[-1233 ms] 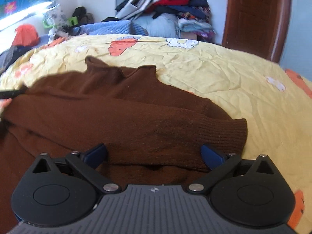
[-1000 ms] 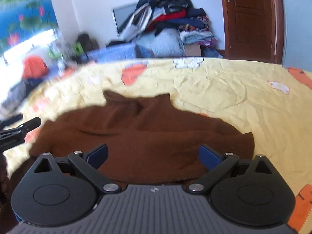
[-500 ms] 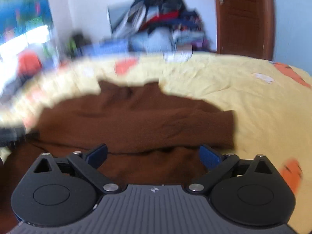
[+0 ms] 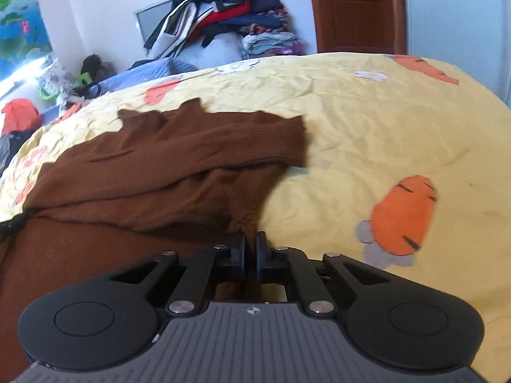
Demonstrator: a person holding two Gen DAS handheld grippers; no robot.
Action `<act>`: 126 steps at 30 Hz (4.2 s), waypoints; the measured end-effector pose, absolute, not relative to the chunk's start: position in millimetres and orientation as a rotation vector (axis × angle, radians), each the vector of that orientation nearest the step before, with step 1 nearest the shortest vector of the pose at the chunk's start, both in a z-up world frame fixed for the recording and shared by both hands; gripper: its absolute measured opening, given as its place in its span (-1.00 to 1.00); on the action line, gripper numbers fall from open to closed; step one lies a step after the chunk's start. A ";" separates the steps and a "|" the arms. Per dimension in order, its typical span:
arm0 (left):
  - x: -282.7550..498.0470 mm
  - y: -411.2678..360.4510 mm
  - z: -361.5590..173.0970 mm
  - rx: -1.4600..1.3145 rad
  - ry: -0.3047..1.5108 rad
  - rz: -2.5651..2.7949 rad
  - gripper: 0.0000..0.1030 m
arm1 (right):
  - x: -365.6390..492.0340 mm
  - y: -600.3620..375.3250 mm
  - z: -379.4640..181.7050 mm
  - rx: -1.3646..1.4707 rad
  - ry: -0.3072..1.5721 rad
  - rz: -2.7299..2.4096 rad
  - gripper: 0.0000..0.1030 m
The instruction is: Fold small clothes
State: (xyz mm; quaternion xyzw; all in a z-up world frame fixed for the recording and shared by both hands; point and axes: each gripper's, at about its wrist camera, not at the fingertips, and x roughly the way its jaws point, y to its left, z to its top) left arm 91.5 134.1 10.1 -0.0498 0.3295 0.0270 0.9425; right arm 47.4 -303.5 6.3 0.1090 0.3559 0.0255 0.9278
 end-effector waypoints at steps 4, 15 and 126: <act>82.2 132.7 7.2 -0.070 0.646 0.066 -0.60 | 42.0 -316.5 2.1 0.266 0.709 0.027 -0.88; 23.2 116.8 13.3 -0.043 0.657 0.030 0.73 | 5.6 -298.6 20.7 0.253 0.748 0.075 0.23; -59.2 43.0 13.0 0.047 0.695 -0.221 1.00 | -52.9 -196.7 25.4 0.061 0.666 0.151 1.00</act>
